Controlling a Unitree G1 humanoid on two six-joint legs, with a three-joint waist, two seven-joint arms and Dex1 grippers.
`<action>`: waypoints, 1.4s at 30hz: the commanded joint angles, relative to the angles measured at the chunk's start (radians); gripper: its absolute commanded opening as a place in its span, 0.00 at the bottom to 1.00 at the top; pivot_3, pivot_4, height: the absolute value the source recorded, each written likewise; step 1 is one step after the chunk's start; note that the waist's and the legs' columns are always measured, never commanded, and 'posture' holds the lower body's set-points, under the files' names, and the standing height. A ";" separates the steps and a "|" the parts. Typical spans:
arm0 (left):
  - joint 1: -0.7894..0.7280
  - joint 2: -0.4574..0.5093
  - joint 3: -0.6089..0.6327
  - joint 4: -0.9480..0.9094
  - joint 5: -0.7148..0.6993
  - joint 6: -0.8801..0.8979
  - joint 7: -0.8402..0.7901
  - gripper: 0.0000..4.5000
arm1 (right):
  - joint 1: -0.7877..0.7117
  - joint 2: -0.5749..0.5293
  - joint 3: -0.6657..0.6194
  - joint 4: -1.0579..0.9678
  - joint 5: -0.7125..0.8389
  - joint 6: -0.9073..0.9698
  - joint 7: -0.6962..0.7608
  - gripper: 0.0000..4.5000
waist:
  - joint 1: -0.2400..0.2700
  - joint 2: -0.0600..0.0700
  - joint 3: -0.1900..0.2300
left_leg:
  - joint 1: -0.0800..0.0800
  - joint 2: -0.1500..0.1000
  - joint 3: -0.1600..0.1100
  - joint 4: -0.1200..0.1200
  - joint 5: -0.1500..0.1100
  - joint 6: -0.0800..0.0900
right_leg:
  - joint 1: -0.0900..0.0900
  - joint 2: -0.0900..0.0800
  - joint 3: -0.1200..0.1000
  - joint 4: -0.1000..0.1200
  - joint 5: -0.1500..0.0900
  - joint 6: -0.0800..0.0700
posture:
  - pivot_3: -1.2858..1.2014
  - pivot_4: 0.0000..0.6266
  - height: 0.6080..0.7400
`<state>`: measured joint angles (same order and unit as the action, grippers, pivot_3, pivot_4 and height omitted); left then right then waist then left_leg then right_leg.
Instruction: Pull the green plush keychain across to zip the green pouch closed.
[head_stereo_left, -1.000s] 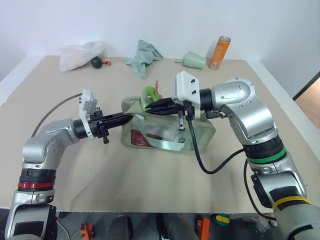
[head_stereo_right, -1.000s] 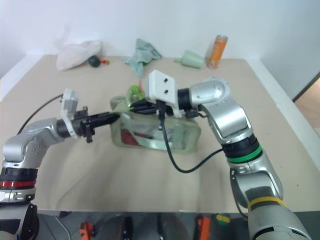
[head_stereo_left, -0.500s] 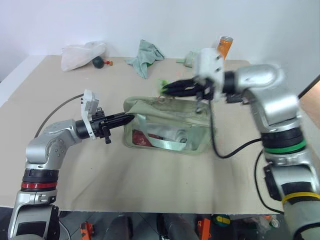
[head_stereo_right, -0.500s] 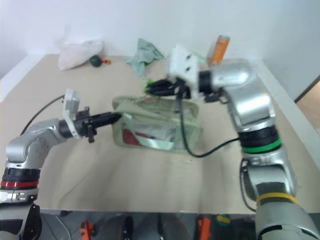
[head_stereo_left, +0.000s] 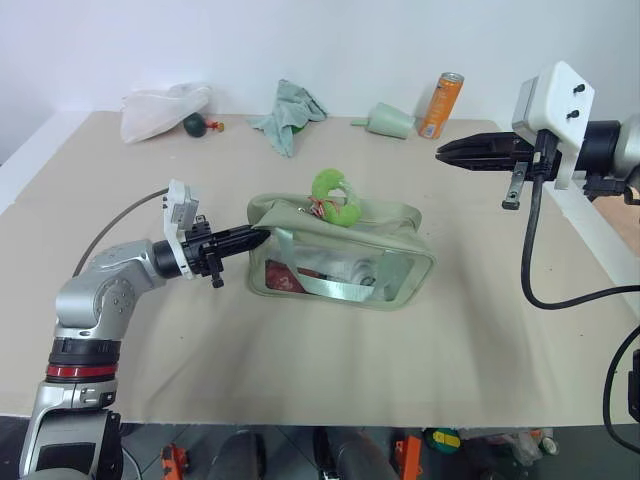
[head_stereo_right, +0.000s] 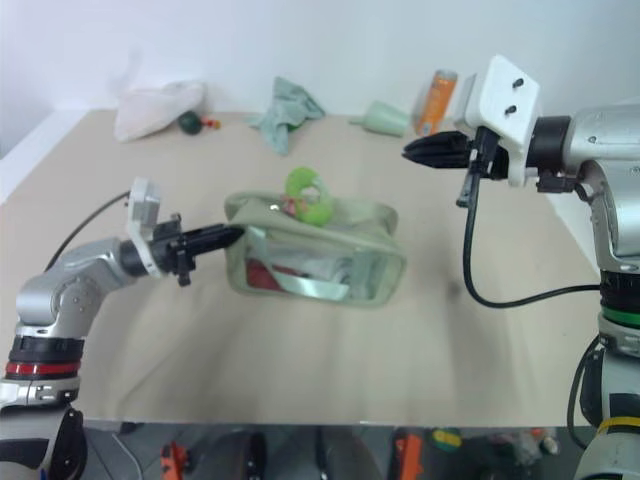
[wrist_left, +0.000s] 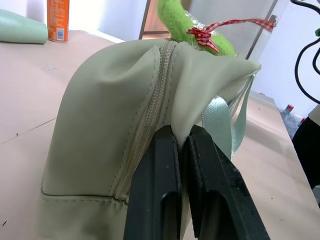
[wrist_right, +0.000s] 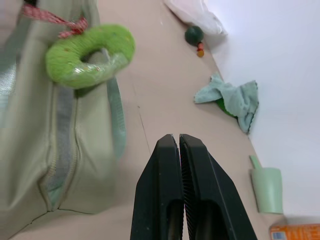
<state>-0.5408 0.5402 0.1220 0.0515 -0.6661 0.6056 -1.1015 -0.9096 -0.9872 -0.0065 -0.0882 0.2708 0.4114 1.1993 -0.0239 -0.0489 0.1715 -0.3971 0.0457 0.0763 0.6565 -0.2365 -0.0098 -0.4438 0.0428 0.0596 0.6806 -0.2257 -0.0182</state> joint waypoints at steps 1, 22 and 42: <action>-0.028 -0.009 -0.016 -0.008 0.000 -0.016 -0.014 0.03 | -0.043 0.053 -0.009 -0.033 0.010 0.040 -0.076 0.07 | 0.000 0.000 0.000 | 0.000 0.000 0.000 0.000 0.000 0.000 | 0.000 0.000 0.000 0.000 0.000 0.000 | 0.52 0.24 1.00; -0.010 -0.019 -0.016 -0.057 -0.013 0.005 0.006 0.03 | -0.153 0.316 0.207 0.162 -0.110 -0.131 -0.070 0.66 | 0.000 0.000 0.000 | -0.001 0.000 0.000 0.000 0.000 0.000 | 0.000 0.000 -0.001 0.000 0.000 0.000 | 0.52 0.24 1.00; 0.016 -0.016 -0.007 -0.094 -0.030 0.019 0.038 0.03 | -0.180 0.386 0.215 0.335 -0.182 -0.236 -0.016 0.16 | 0.000 0.000 0.000 | -0.001 0.000 0.000 0.000 0.000 0.000 | 0.000 0.000 -0.001 0.000 0.000 0.000 | 0.52 0.24 1.00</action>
<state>-0.5234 0.5235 0.1135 -0.0028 -0.6791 0.6245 -1.0583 -1.0572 -0.5968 0.2383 0.2476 0.0784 0.1870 1.1781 -0.0238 -0.0489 0.1716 -0.3985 0.0457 0.0759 0.6567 -0.2363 -0.0100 -0.4441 0.0424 0.0590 0.6805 -0.2252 -0.0185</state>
